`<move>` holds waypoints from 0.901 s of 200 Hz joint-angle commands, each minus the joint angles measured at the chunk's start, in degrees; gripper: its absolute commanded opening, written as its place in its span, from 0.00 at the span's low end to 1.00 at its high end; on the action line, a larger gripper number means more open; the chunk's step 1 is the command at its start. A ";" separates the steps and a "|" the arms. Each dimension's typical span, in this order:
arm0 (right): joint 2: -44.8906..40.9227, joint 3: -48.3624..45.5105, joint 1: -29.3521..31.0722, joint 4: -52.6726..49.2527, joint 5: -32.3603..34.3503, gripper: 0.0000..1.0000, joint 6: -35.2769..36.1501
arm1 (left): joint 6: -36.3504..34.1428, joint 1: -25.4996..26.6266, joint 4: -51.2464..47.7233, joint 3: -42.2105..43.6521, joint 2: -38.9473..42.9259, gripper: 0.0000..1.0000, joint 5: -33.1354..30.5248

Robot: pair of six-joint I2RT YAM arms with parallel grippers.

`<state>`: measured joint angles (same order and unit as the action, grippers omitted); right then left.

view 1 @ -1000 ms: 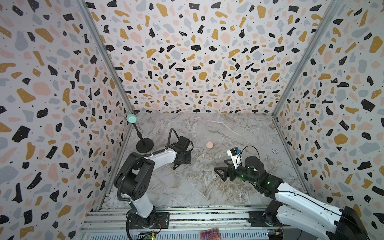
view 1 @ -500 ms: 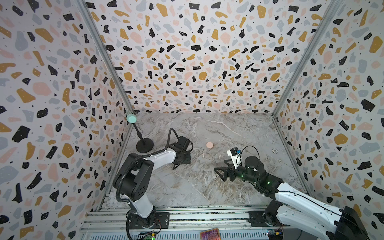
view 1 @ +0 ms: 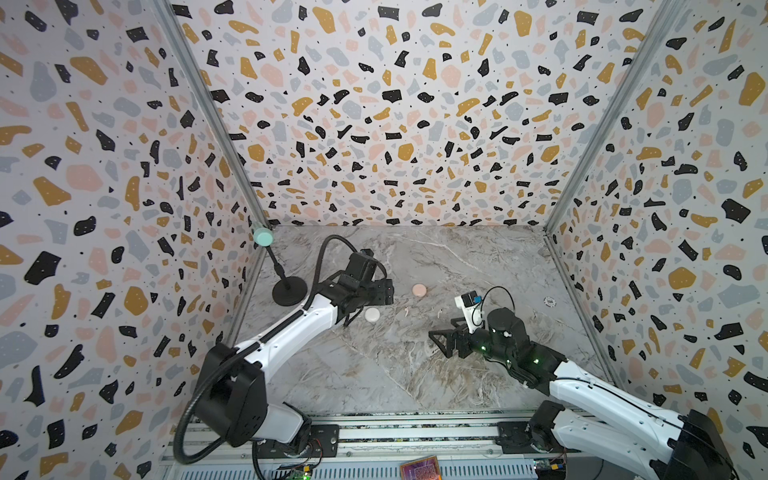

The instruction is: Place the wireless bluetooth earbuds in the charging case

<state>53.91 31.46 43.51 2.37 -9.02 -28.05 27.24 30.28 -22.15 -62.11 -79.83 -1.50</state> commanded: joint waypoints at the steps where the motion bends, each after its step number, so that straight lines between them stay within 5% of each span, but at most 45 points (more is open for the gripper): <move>1: 2.98 6.06 -0.74 -8.11 7.69 0.99 -4.18 | -2.43 -0.07 5.13 1.90 5.46 1.00 -5.85; 31: 9.35 14.20 -0.97 -18.63 12.95 0.99 -8.49 | -1.65 -0.14 14.98 9.63 13.99 1.00 -13.38; 88: 22.40 29.42 -1.14 -34.04 16.51 0.99 -11.93 | -3.64 -0.40 16.47 17.96 23.74 1.00 -19.83; 180: 29.48 36.74 -7.88 -38.67 9.90 0.99 -14.25 | -3.61 0.47 14.60 15.43 16.73 1.00 -6.97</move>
<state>83.26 65.76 37.41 -32.53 2.50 -41.63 23.75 30.30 -9.37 -44.82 -61.65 -13.10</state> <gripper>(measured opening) 0.990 0.995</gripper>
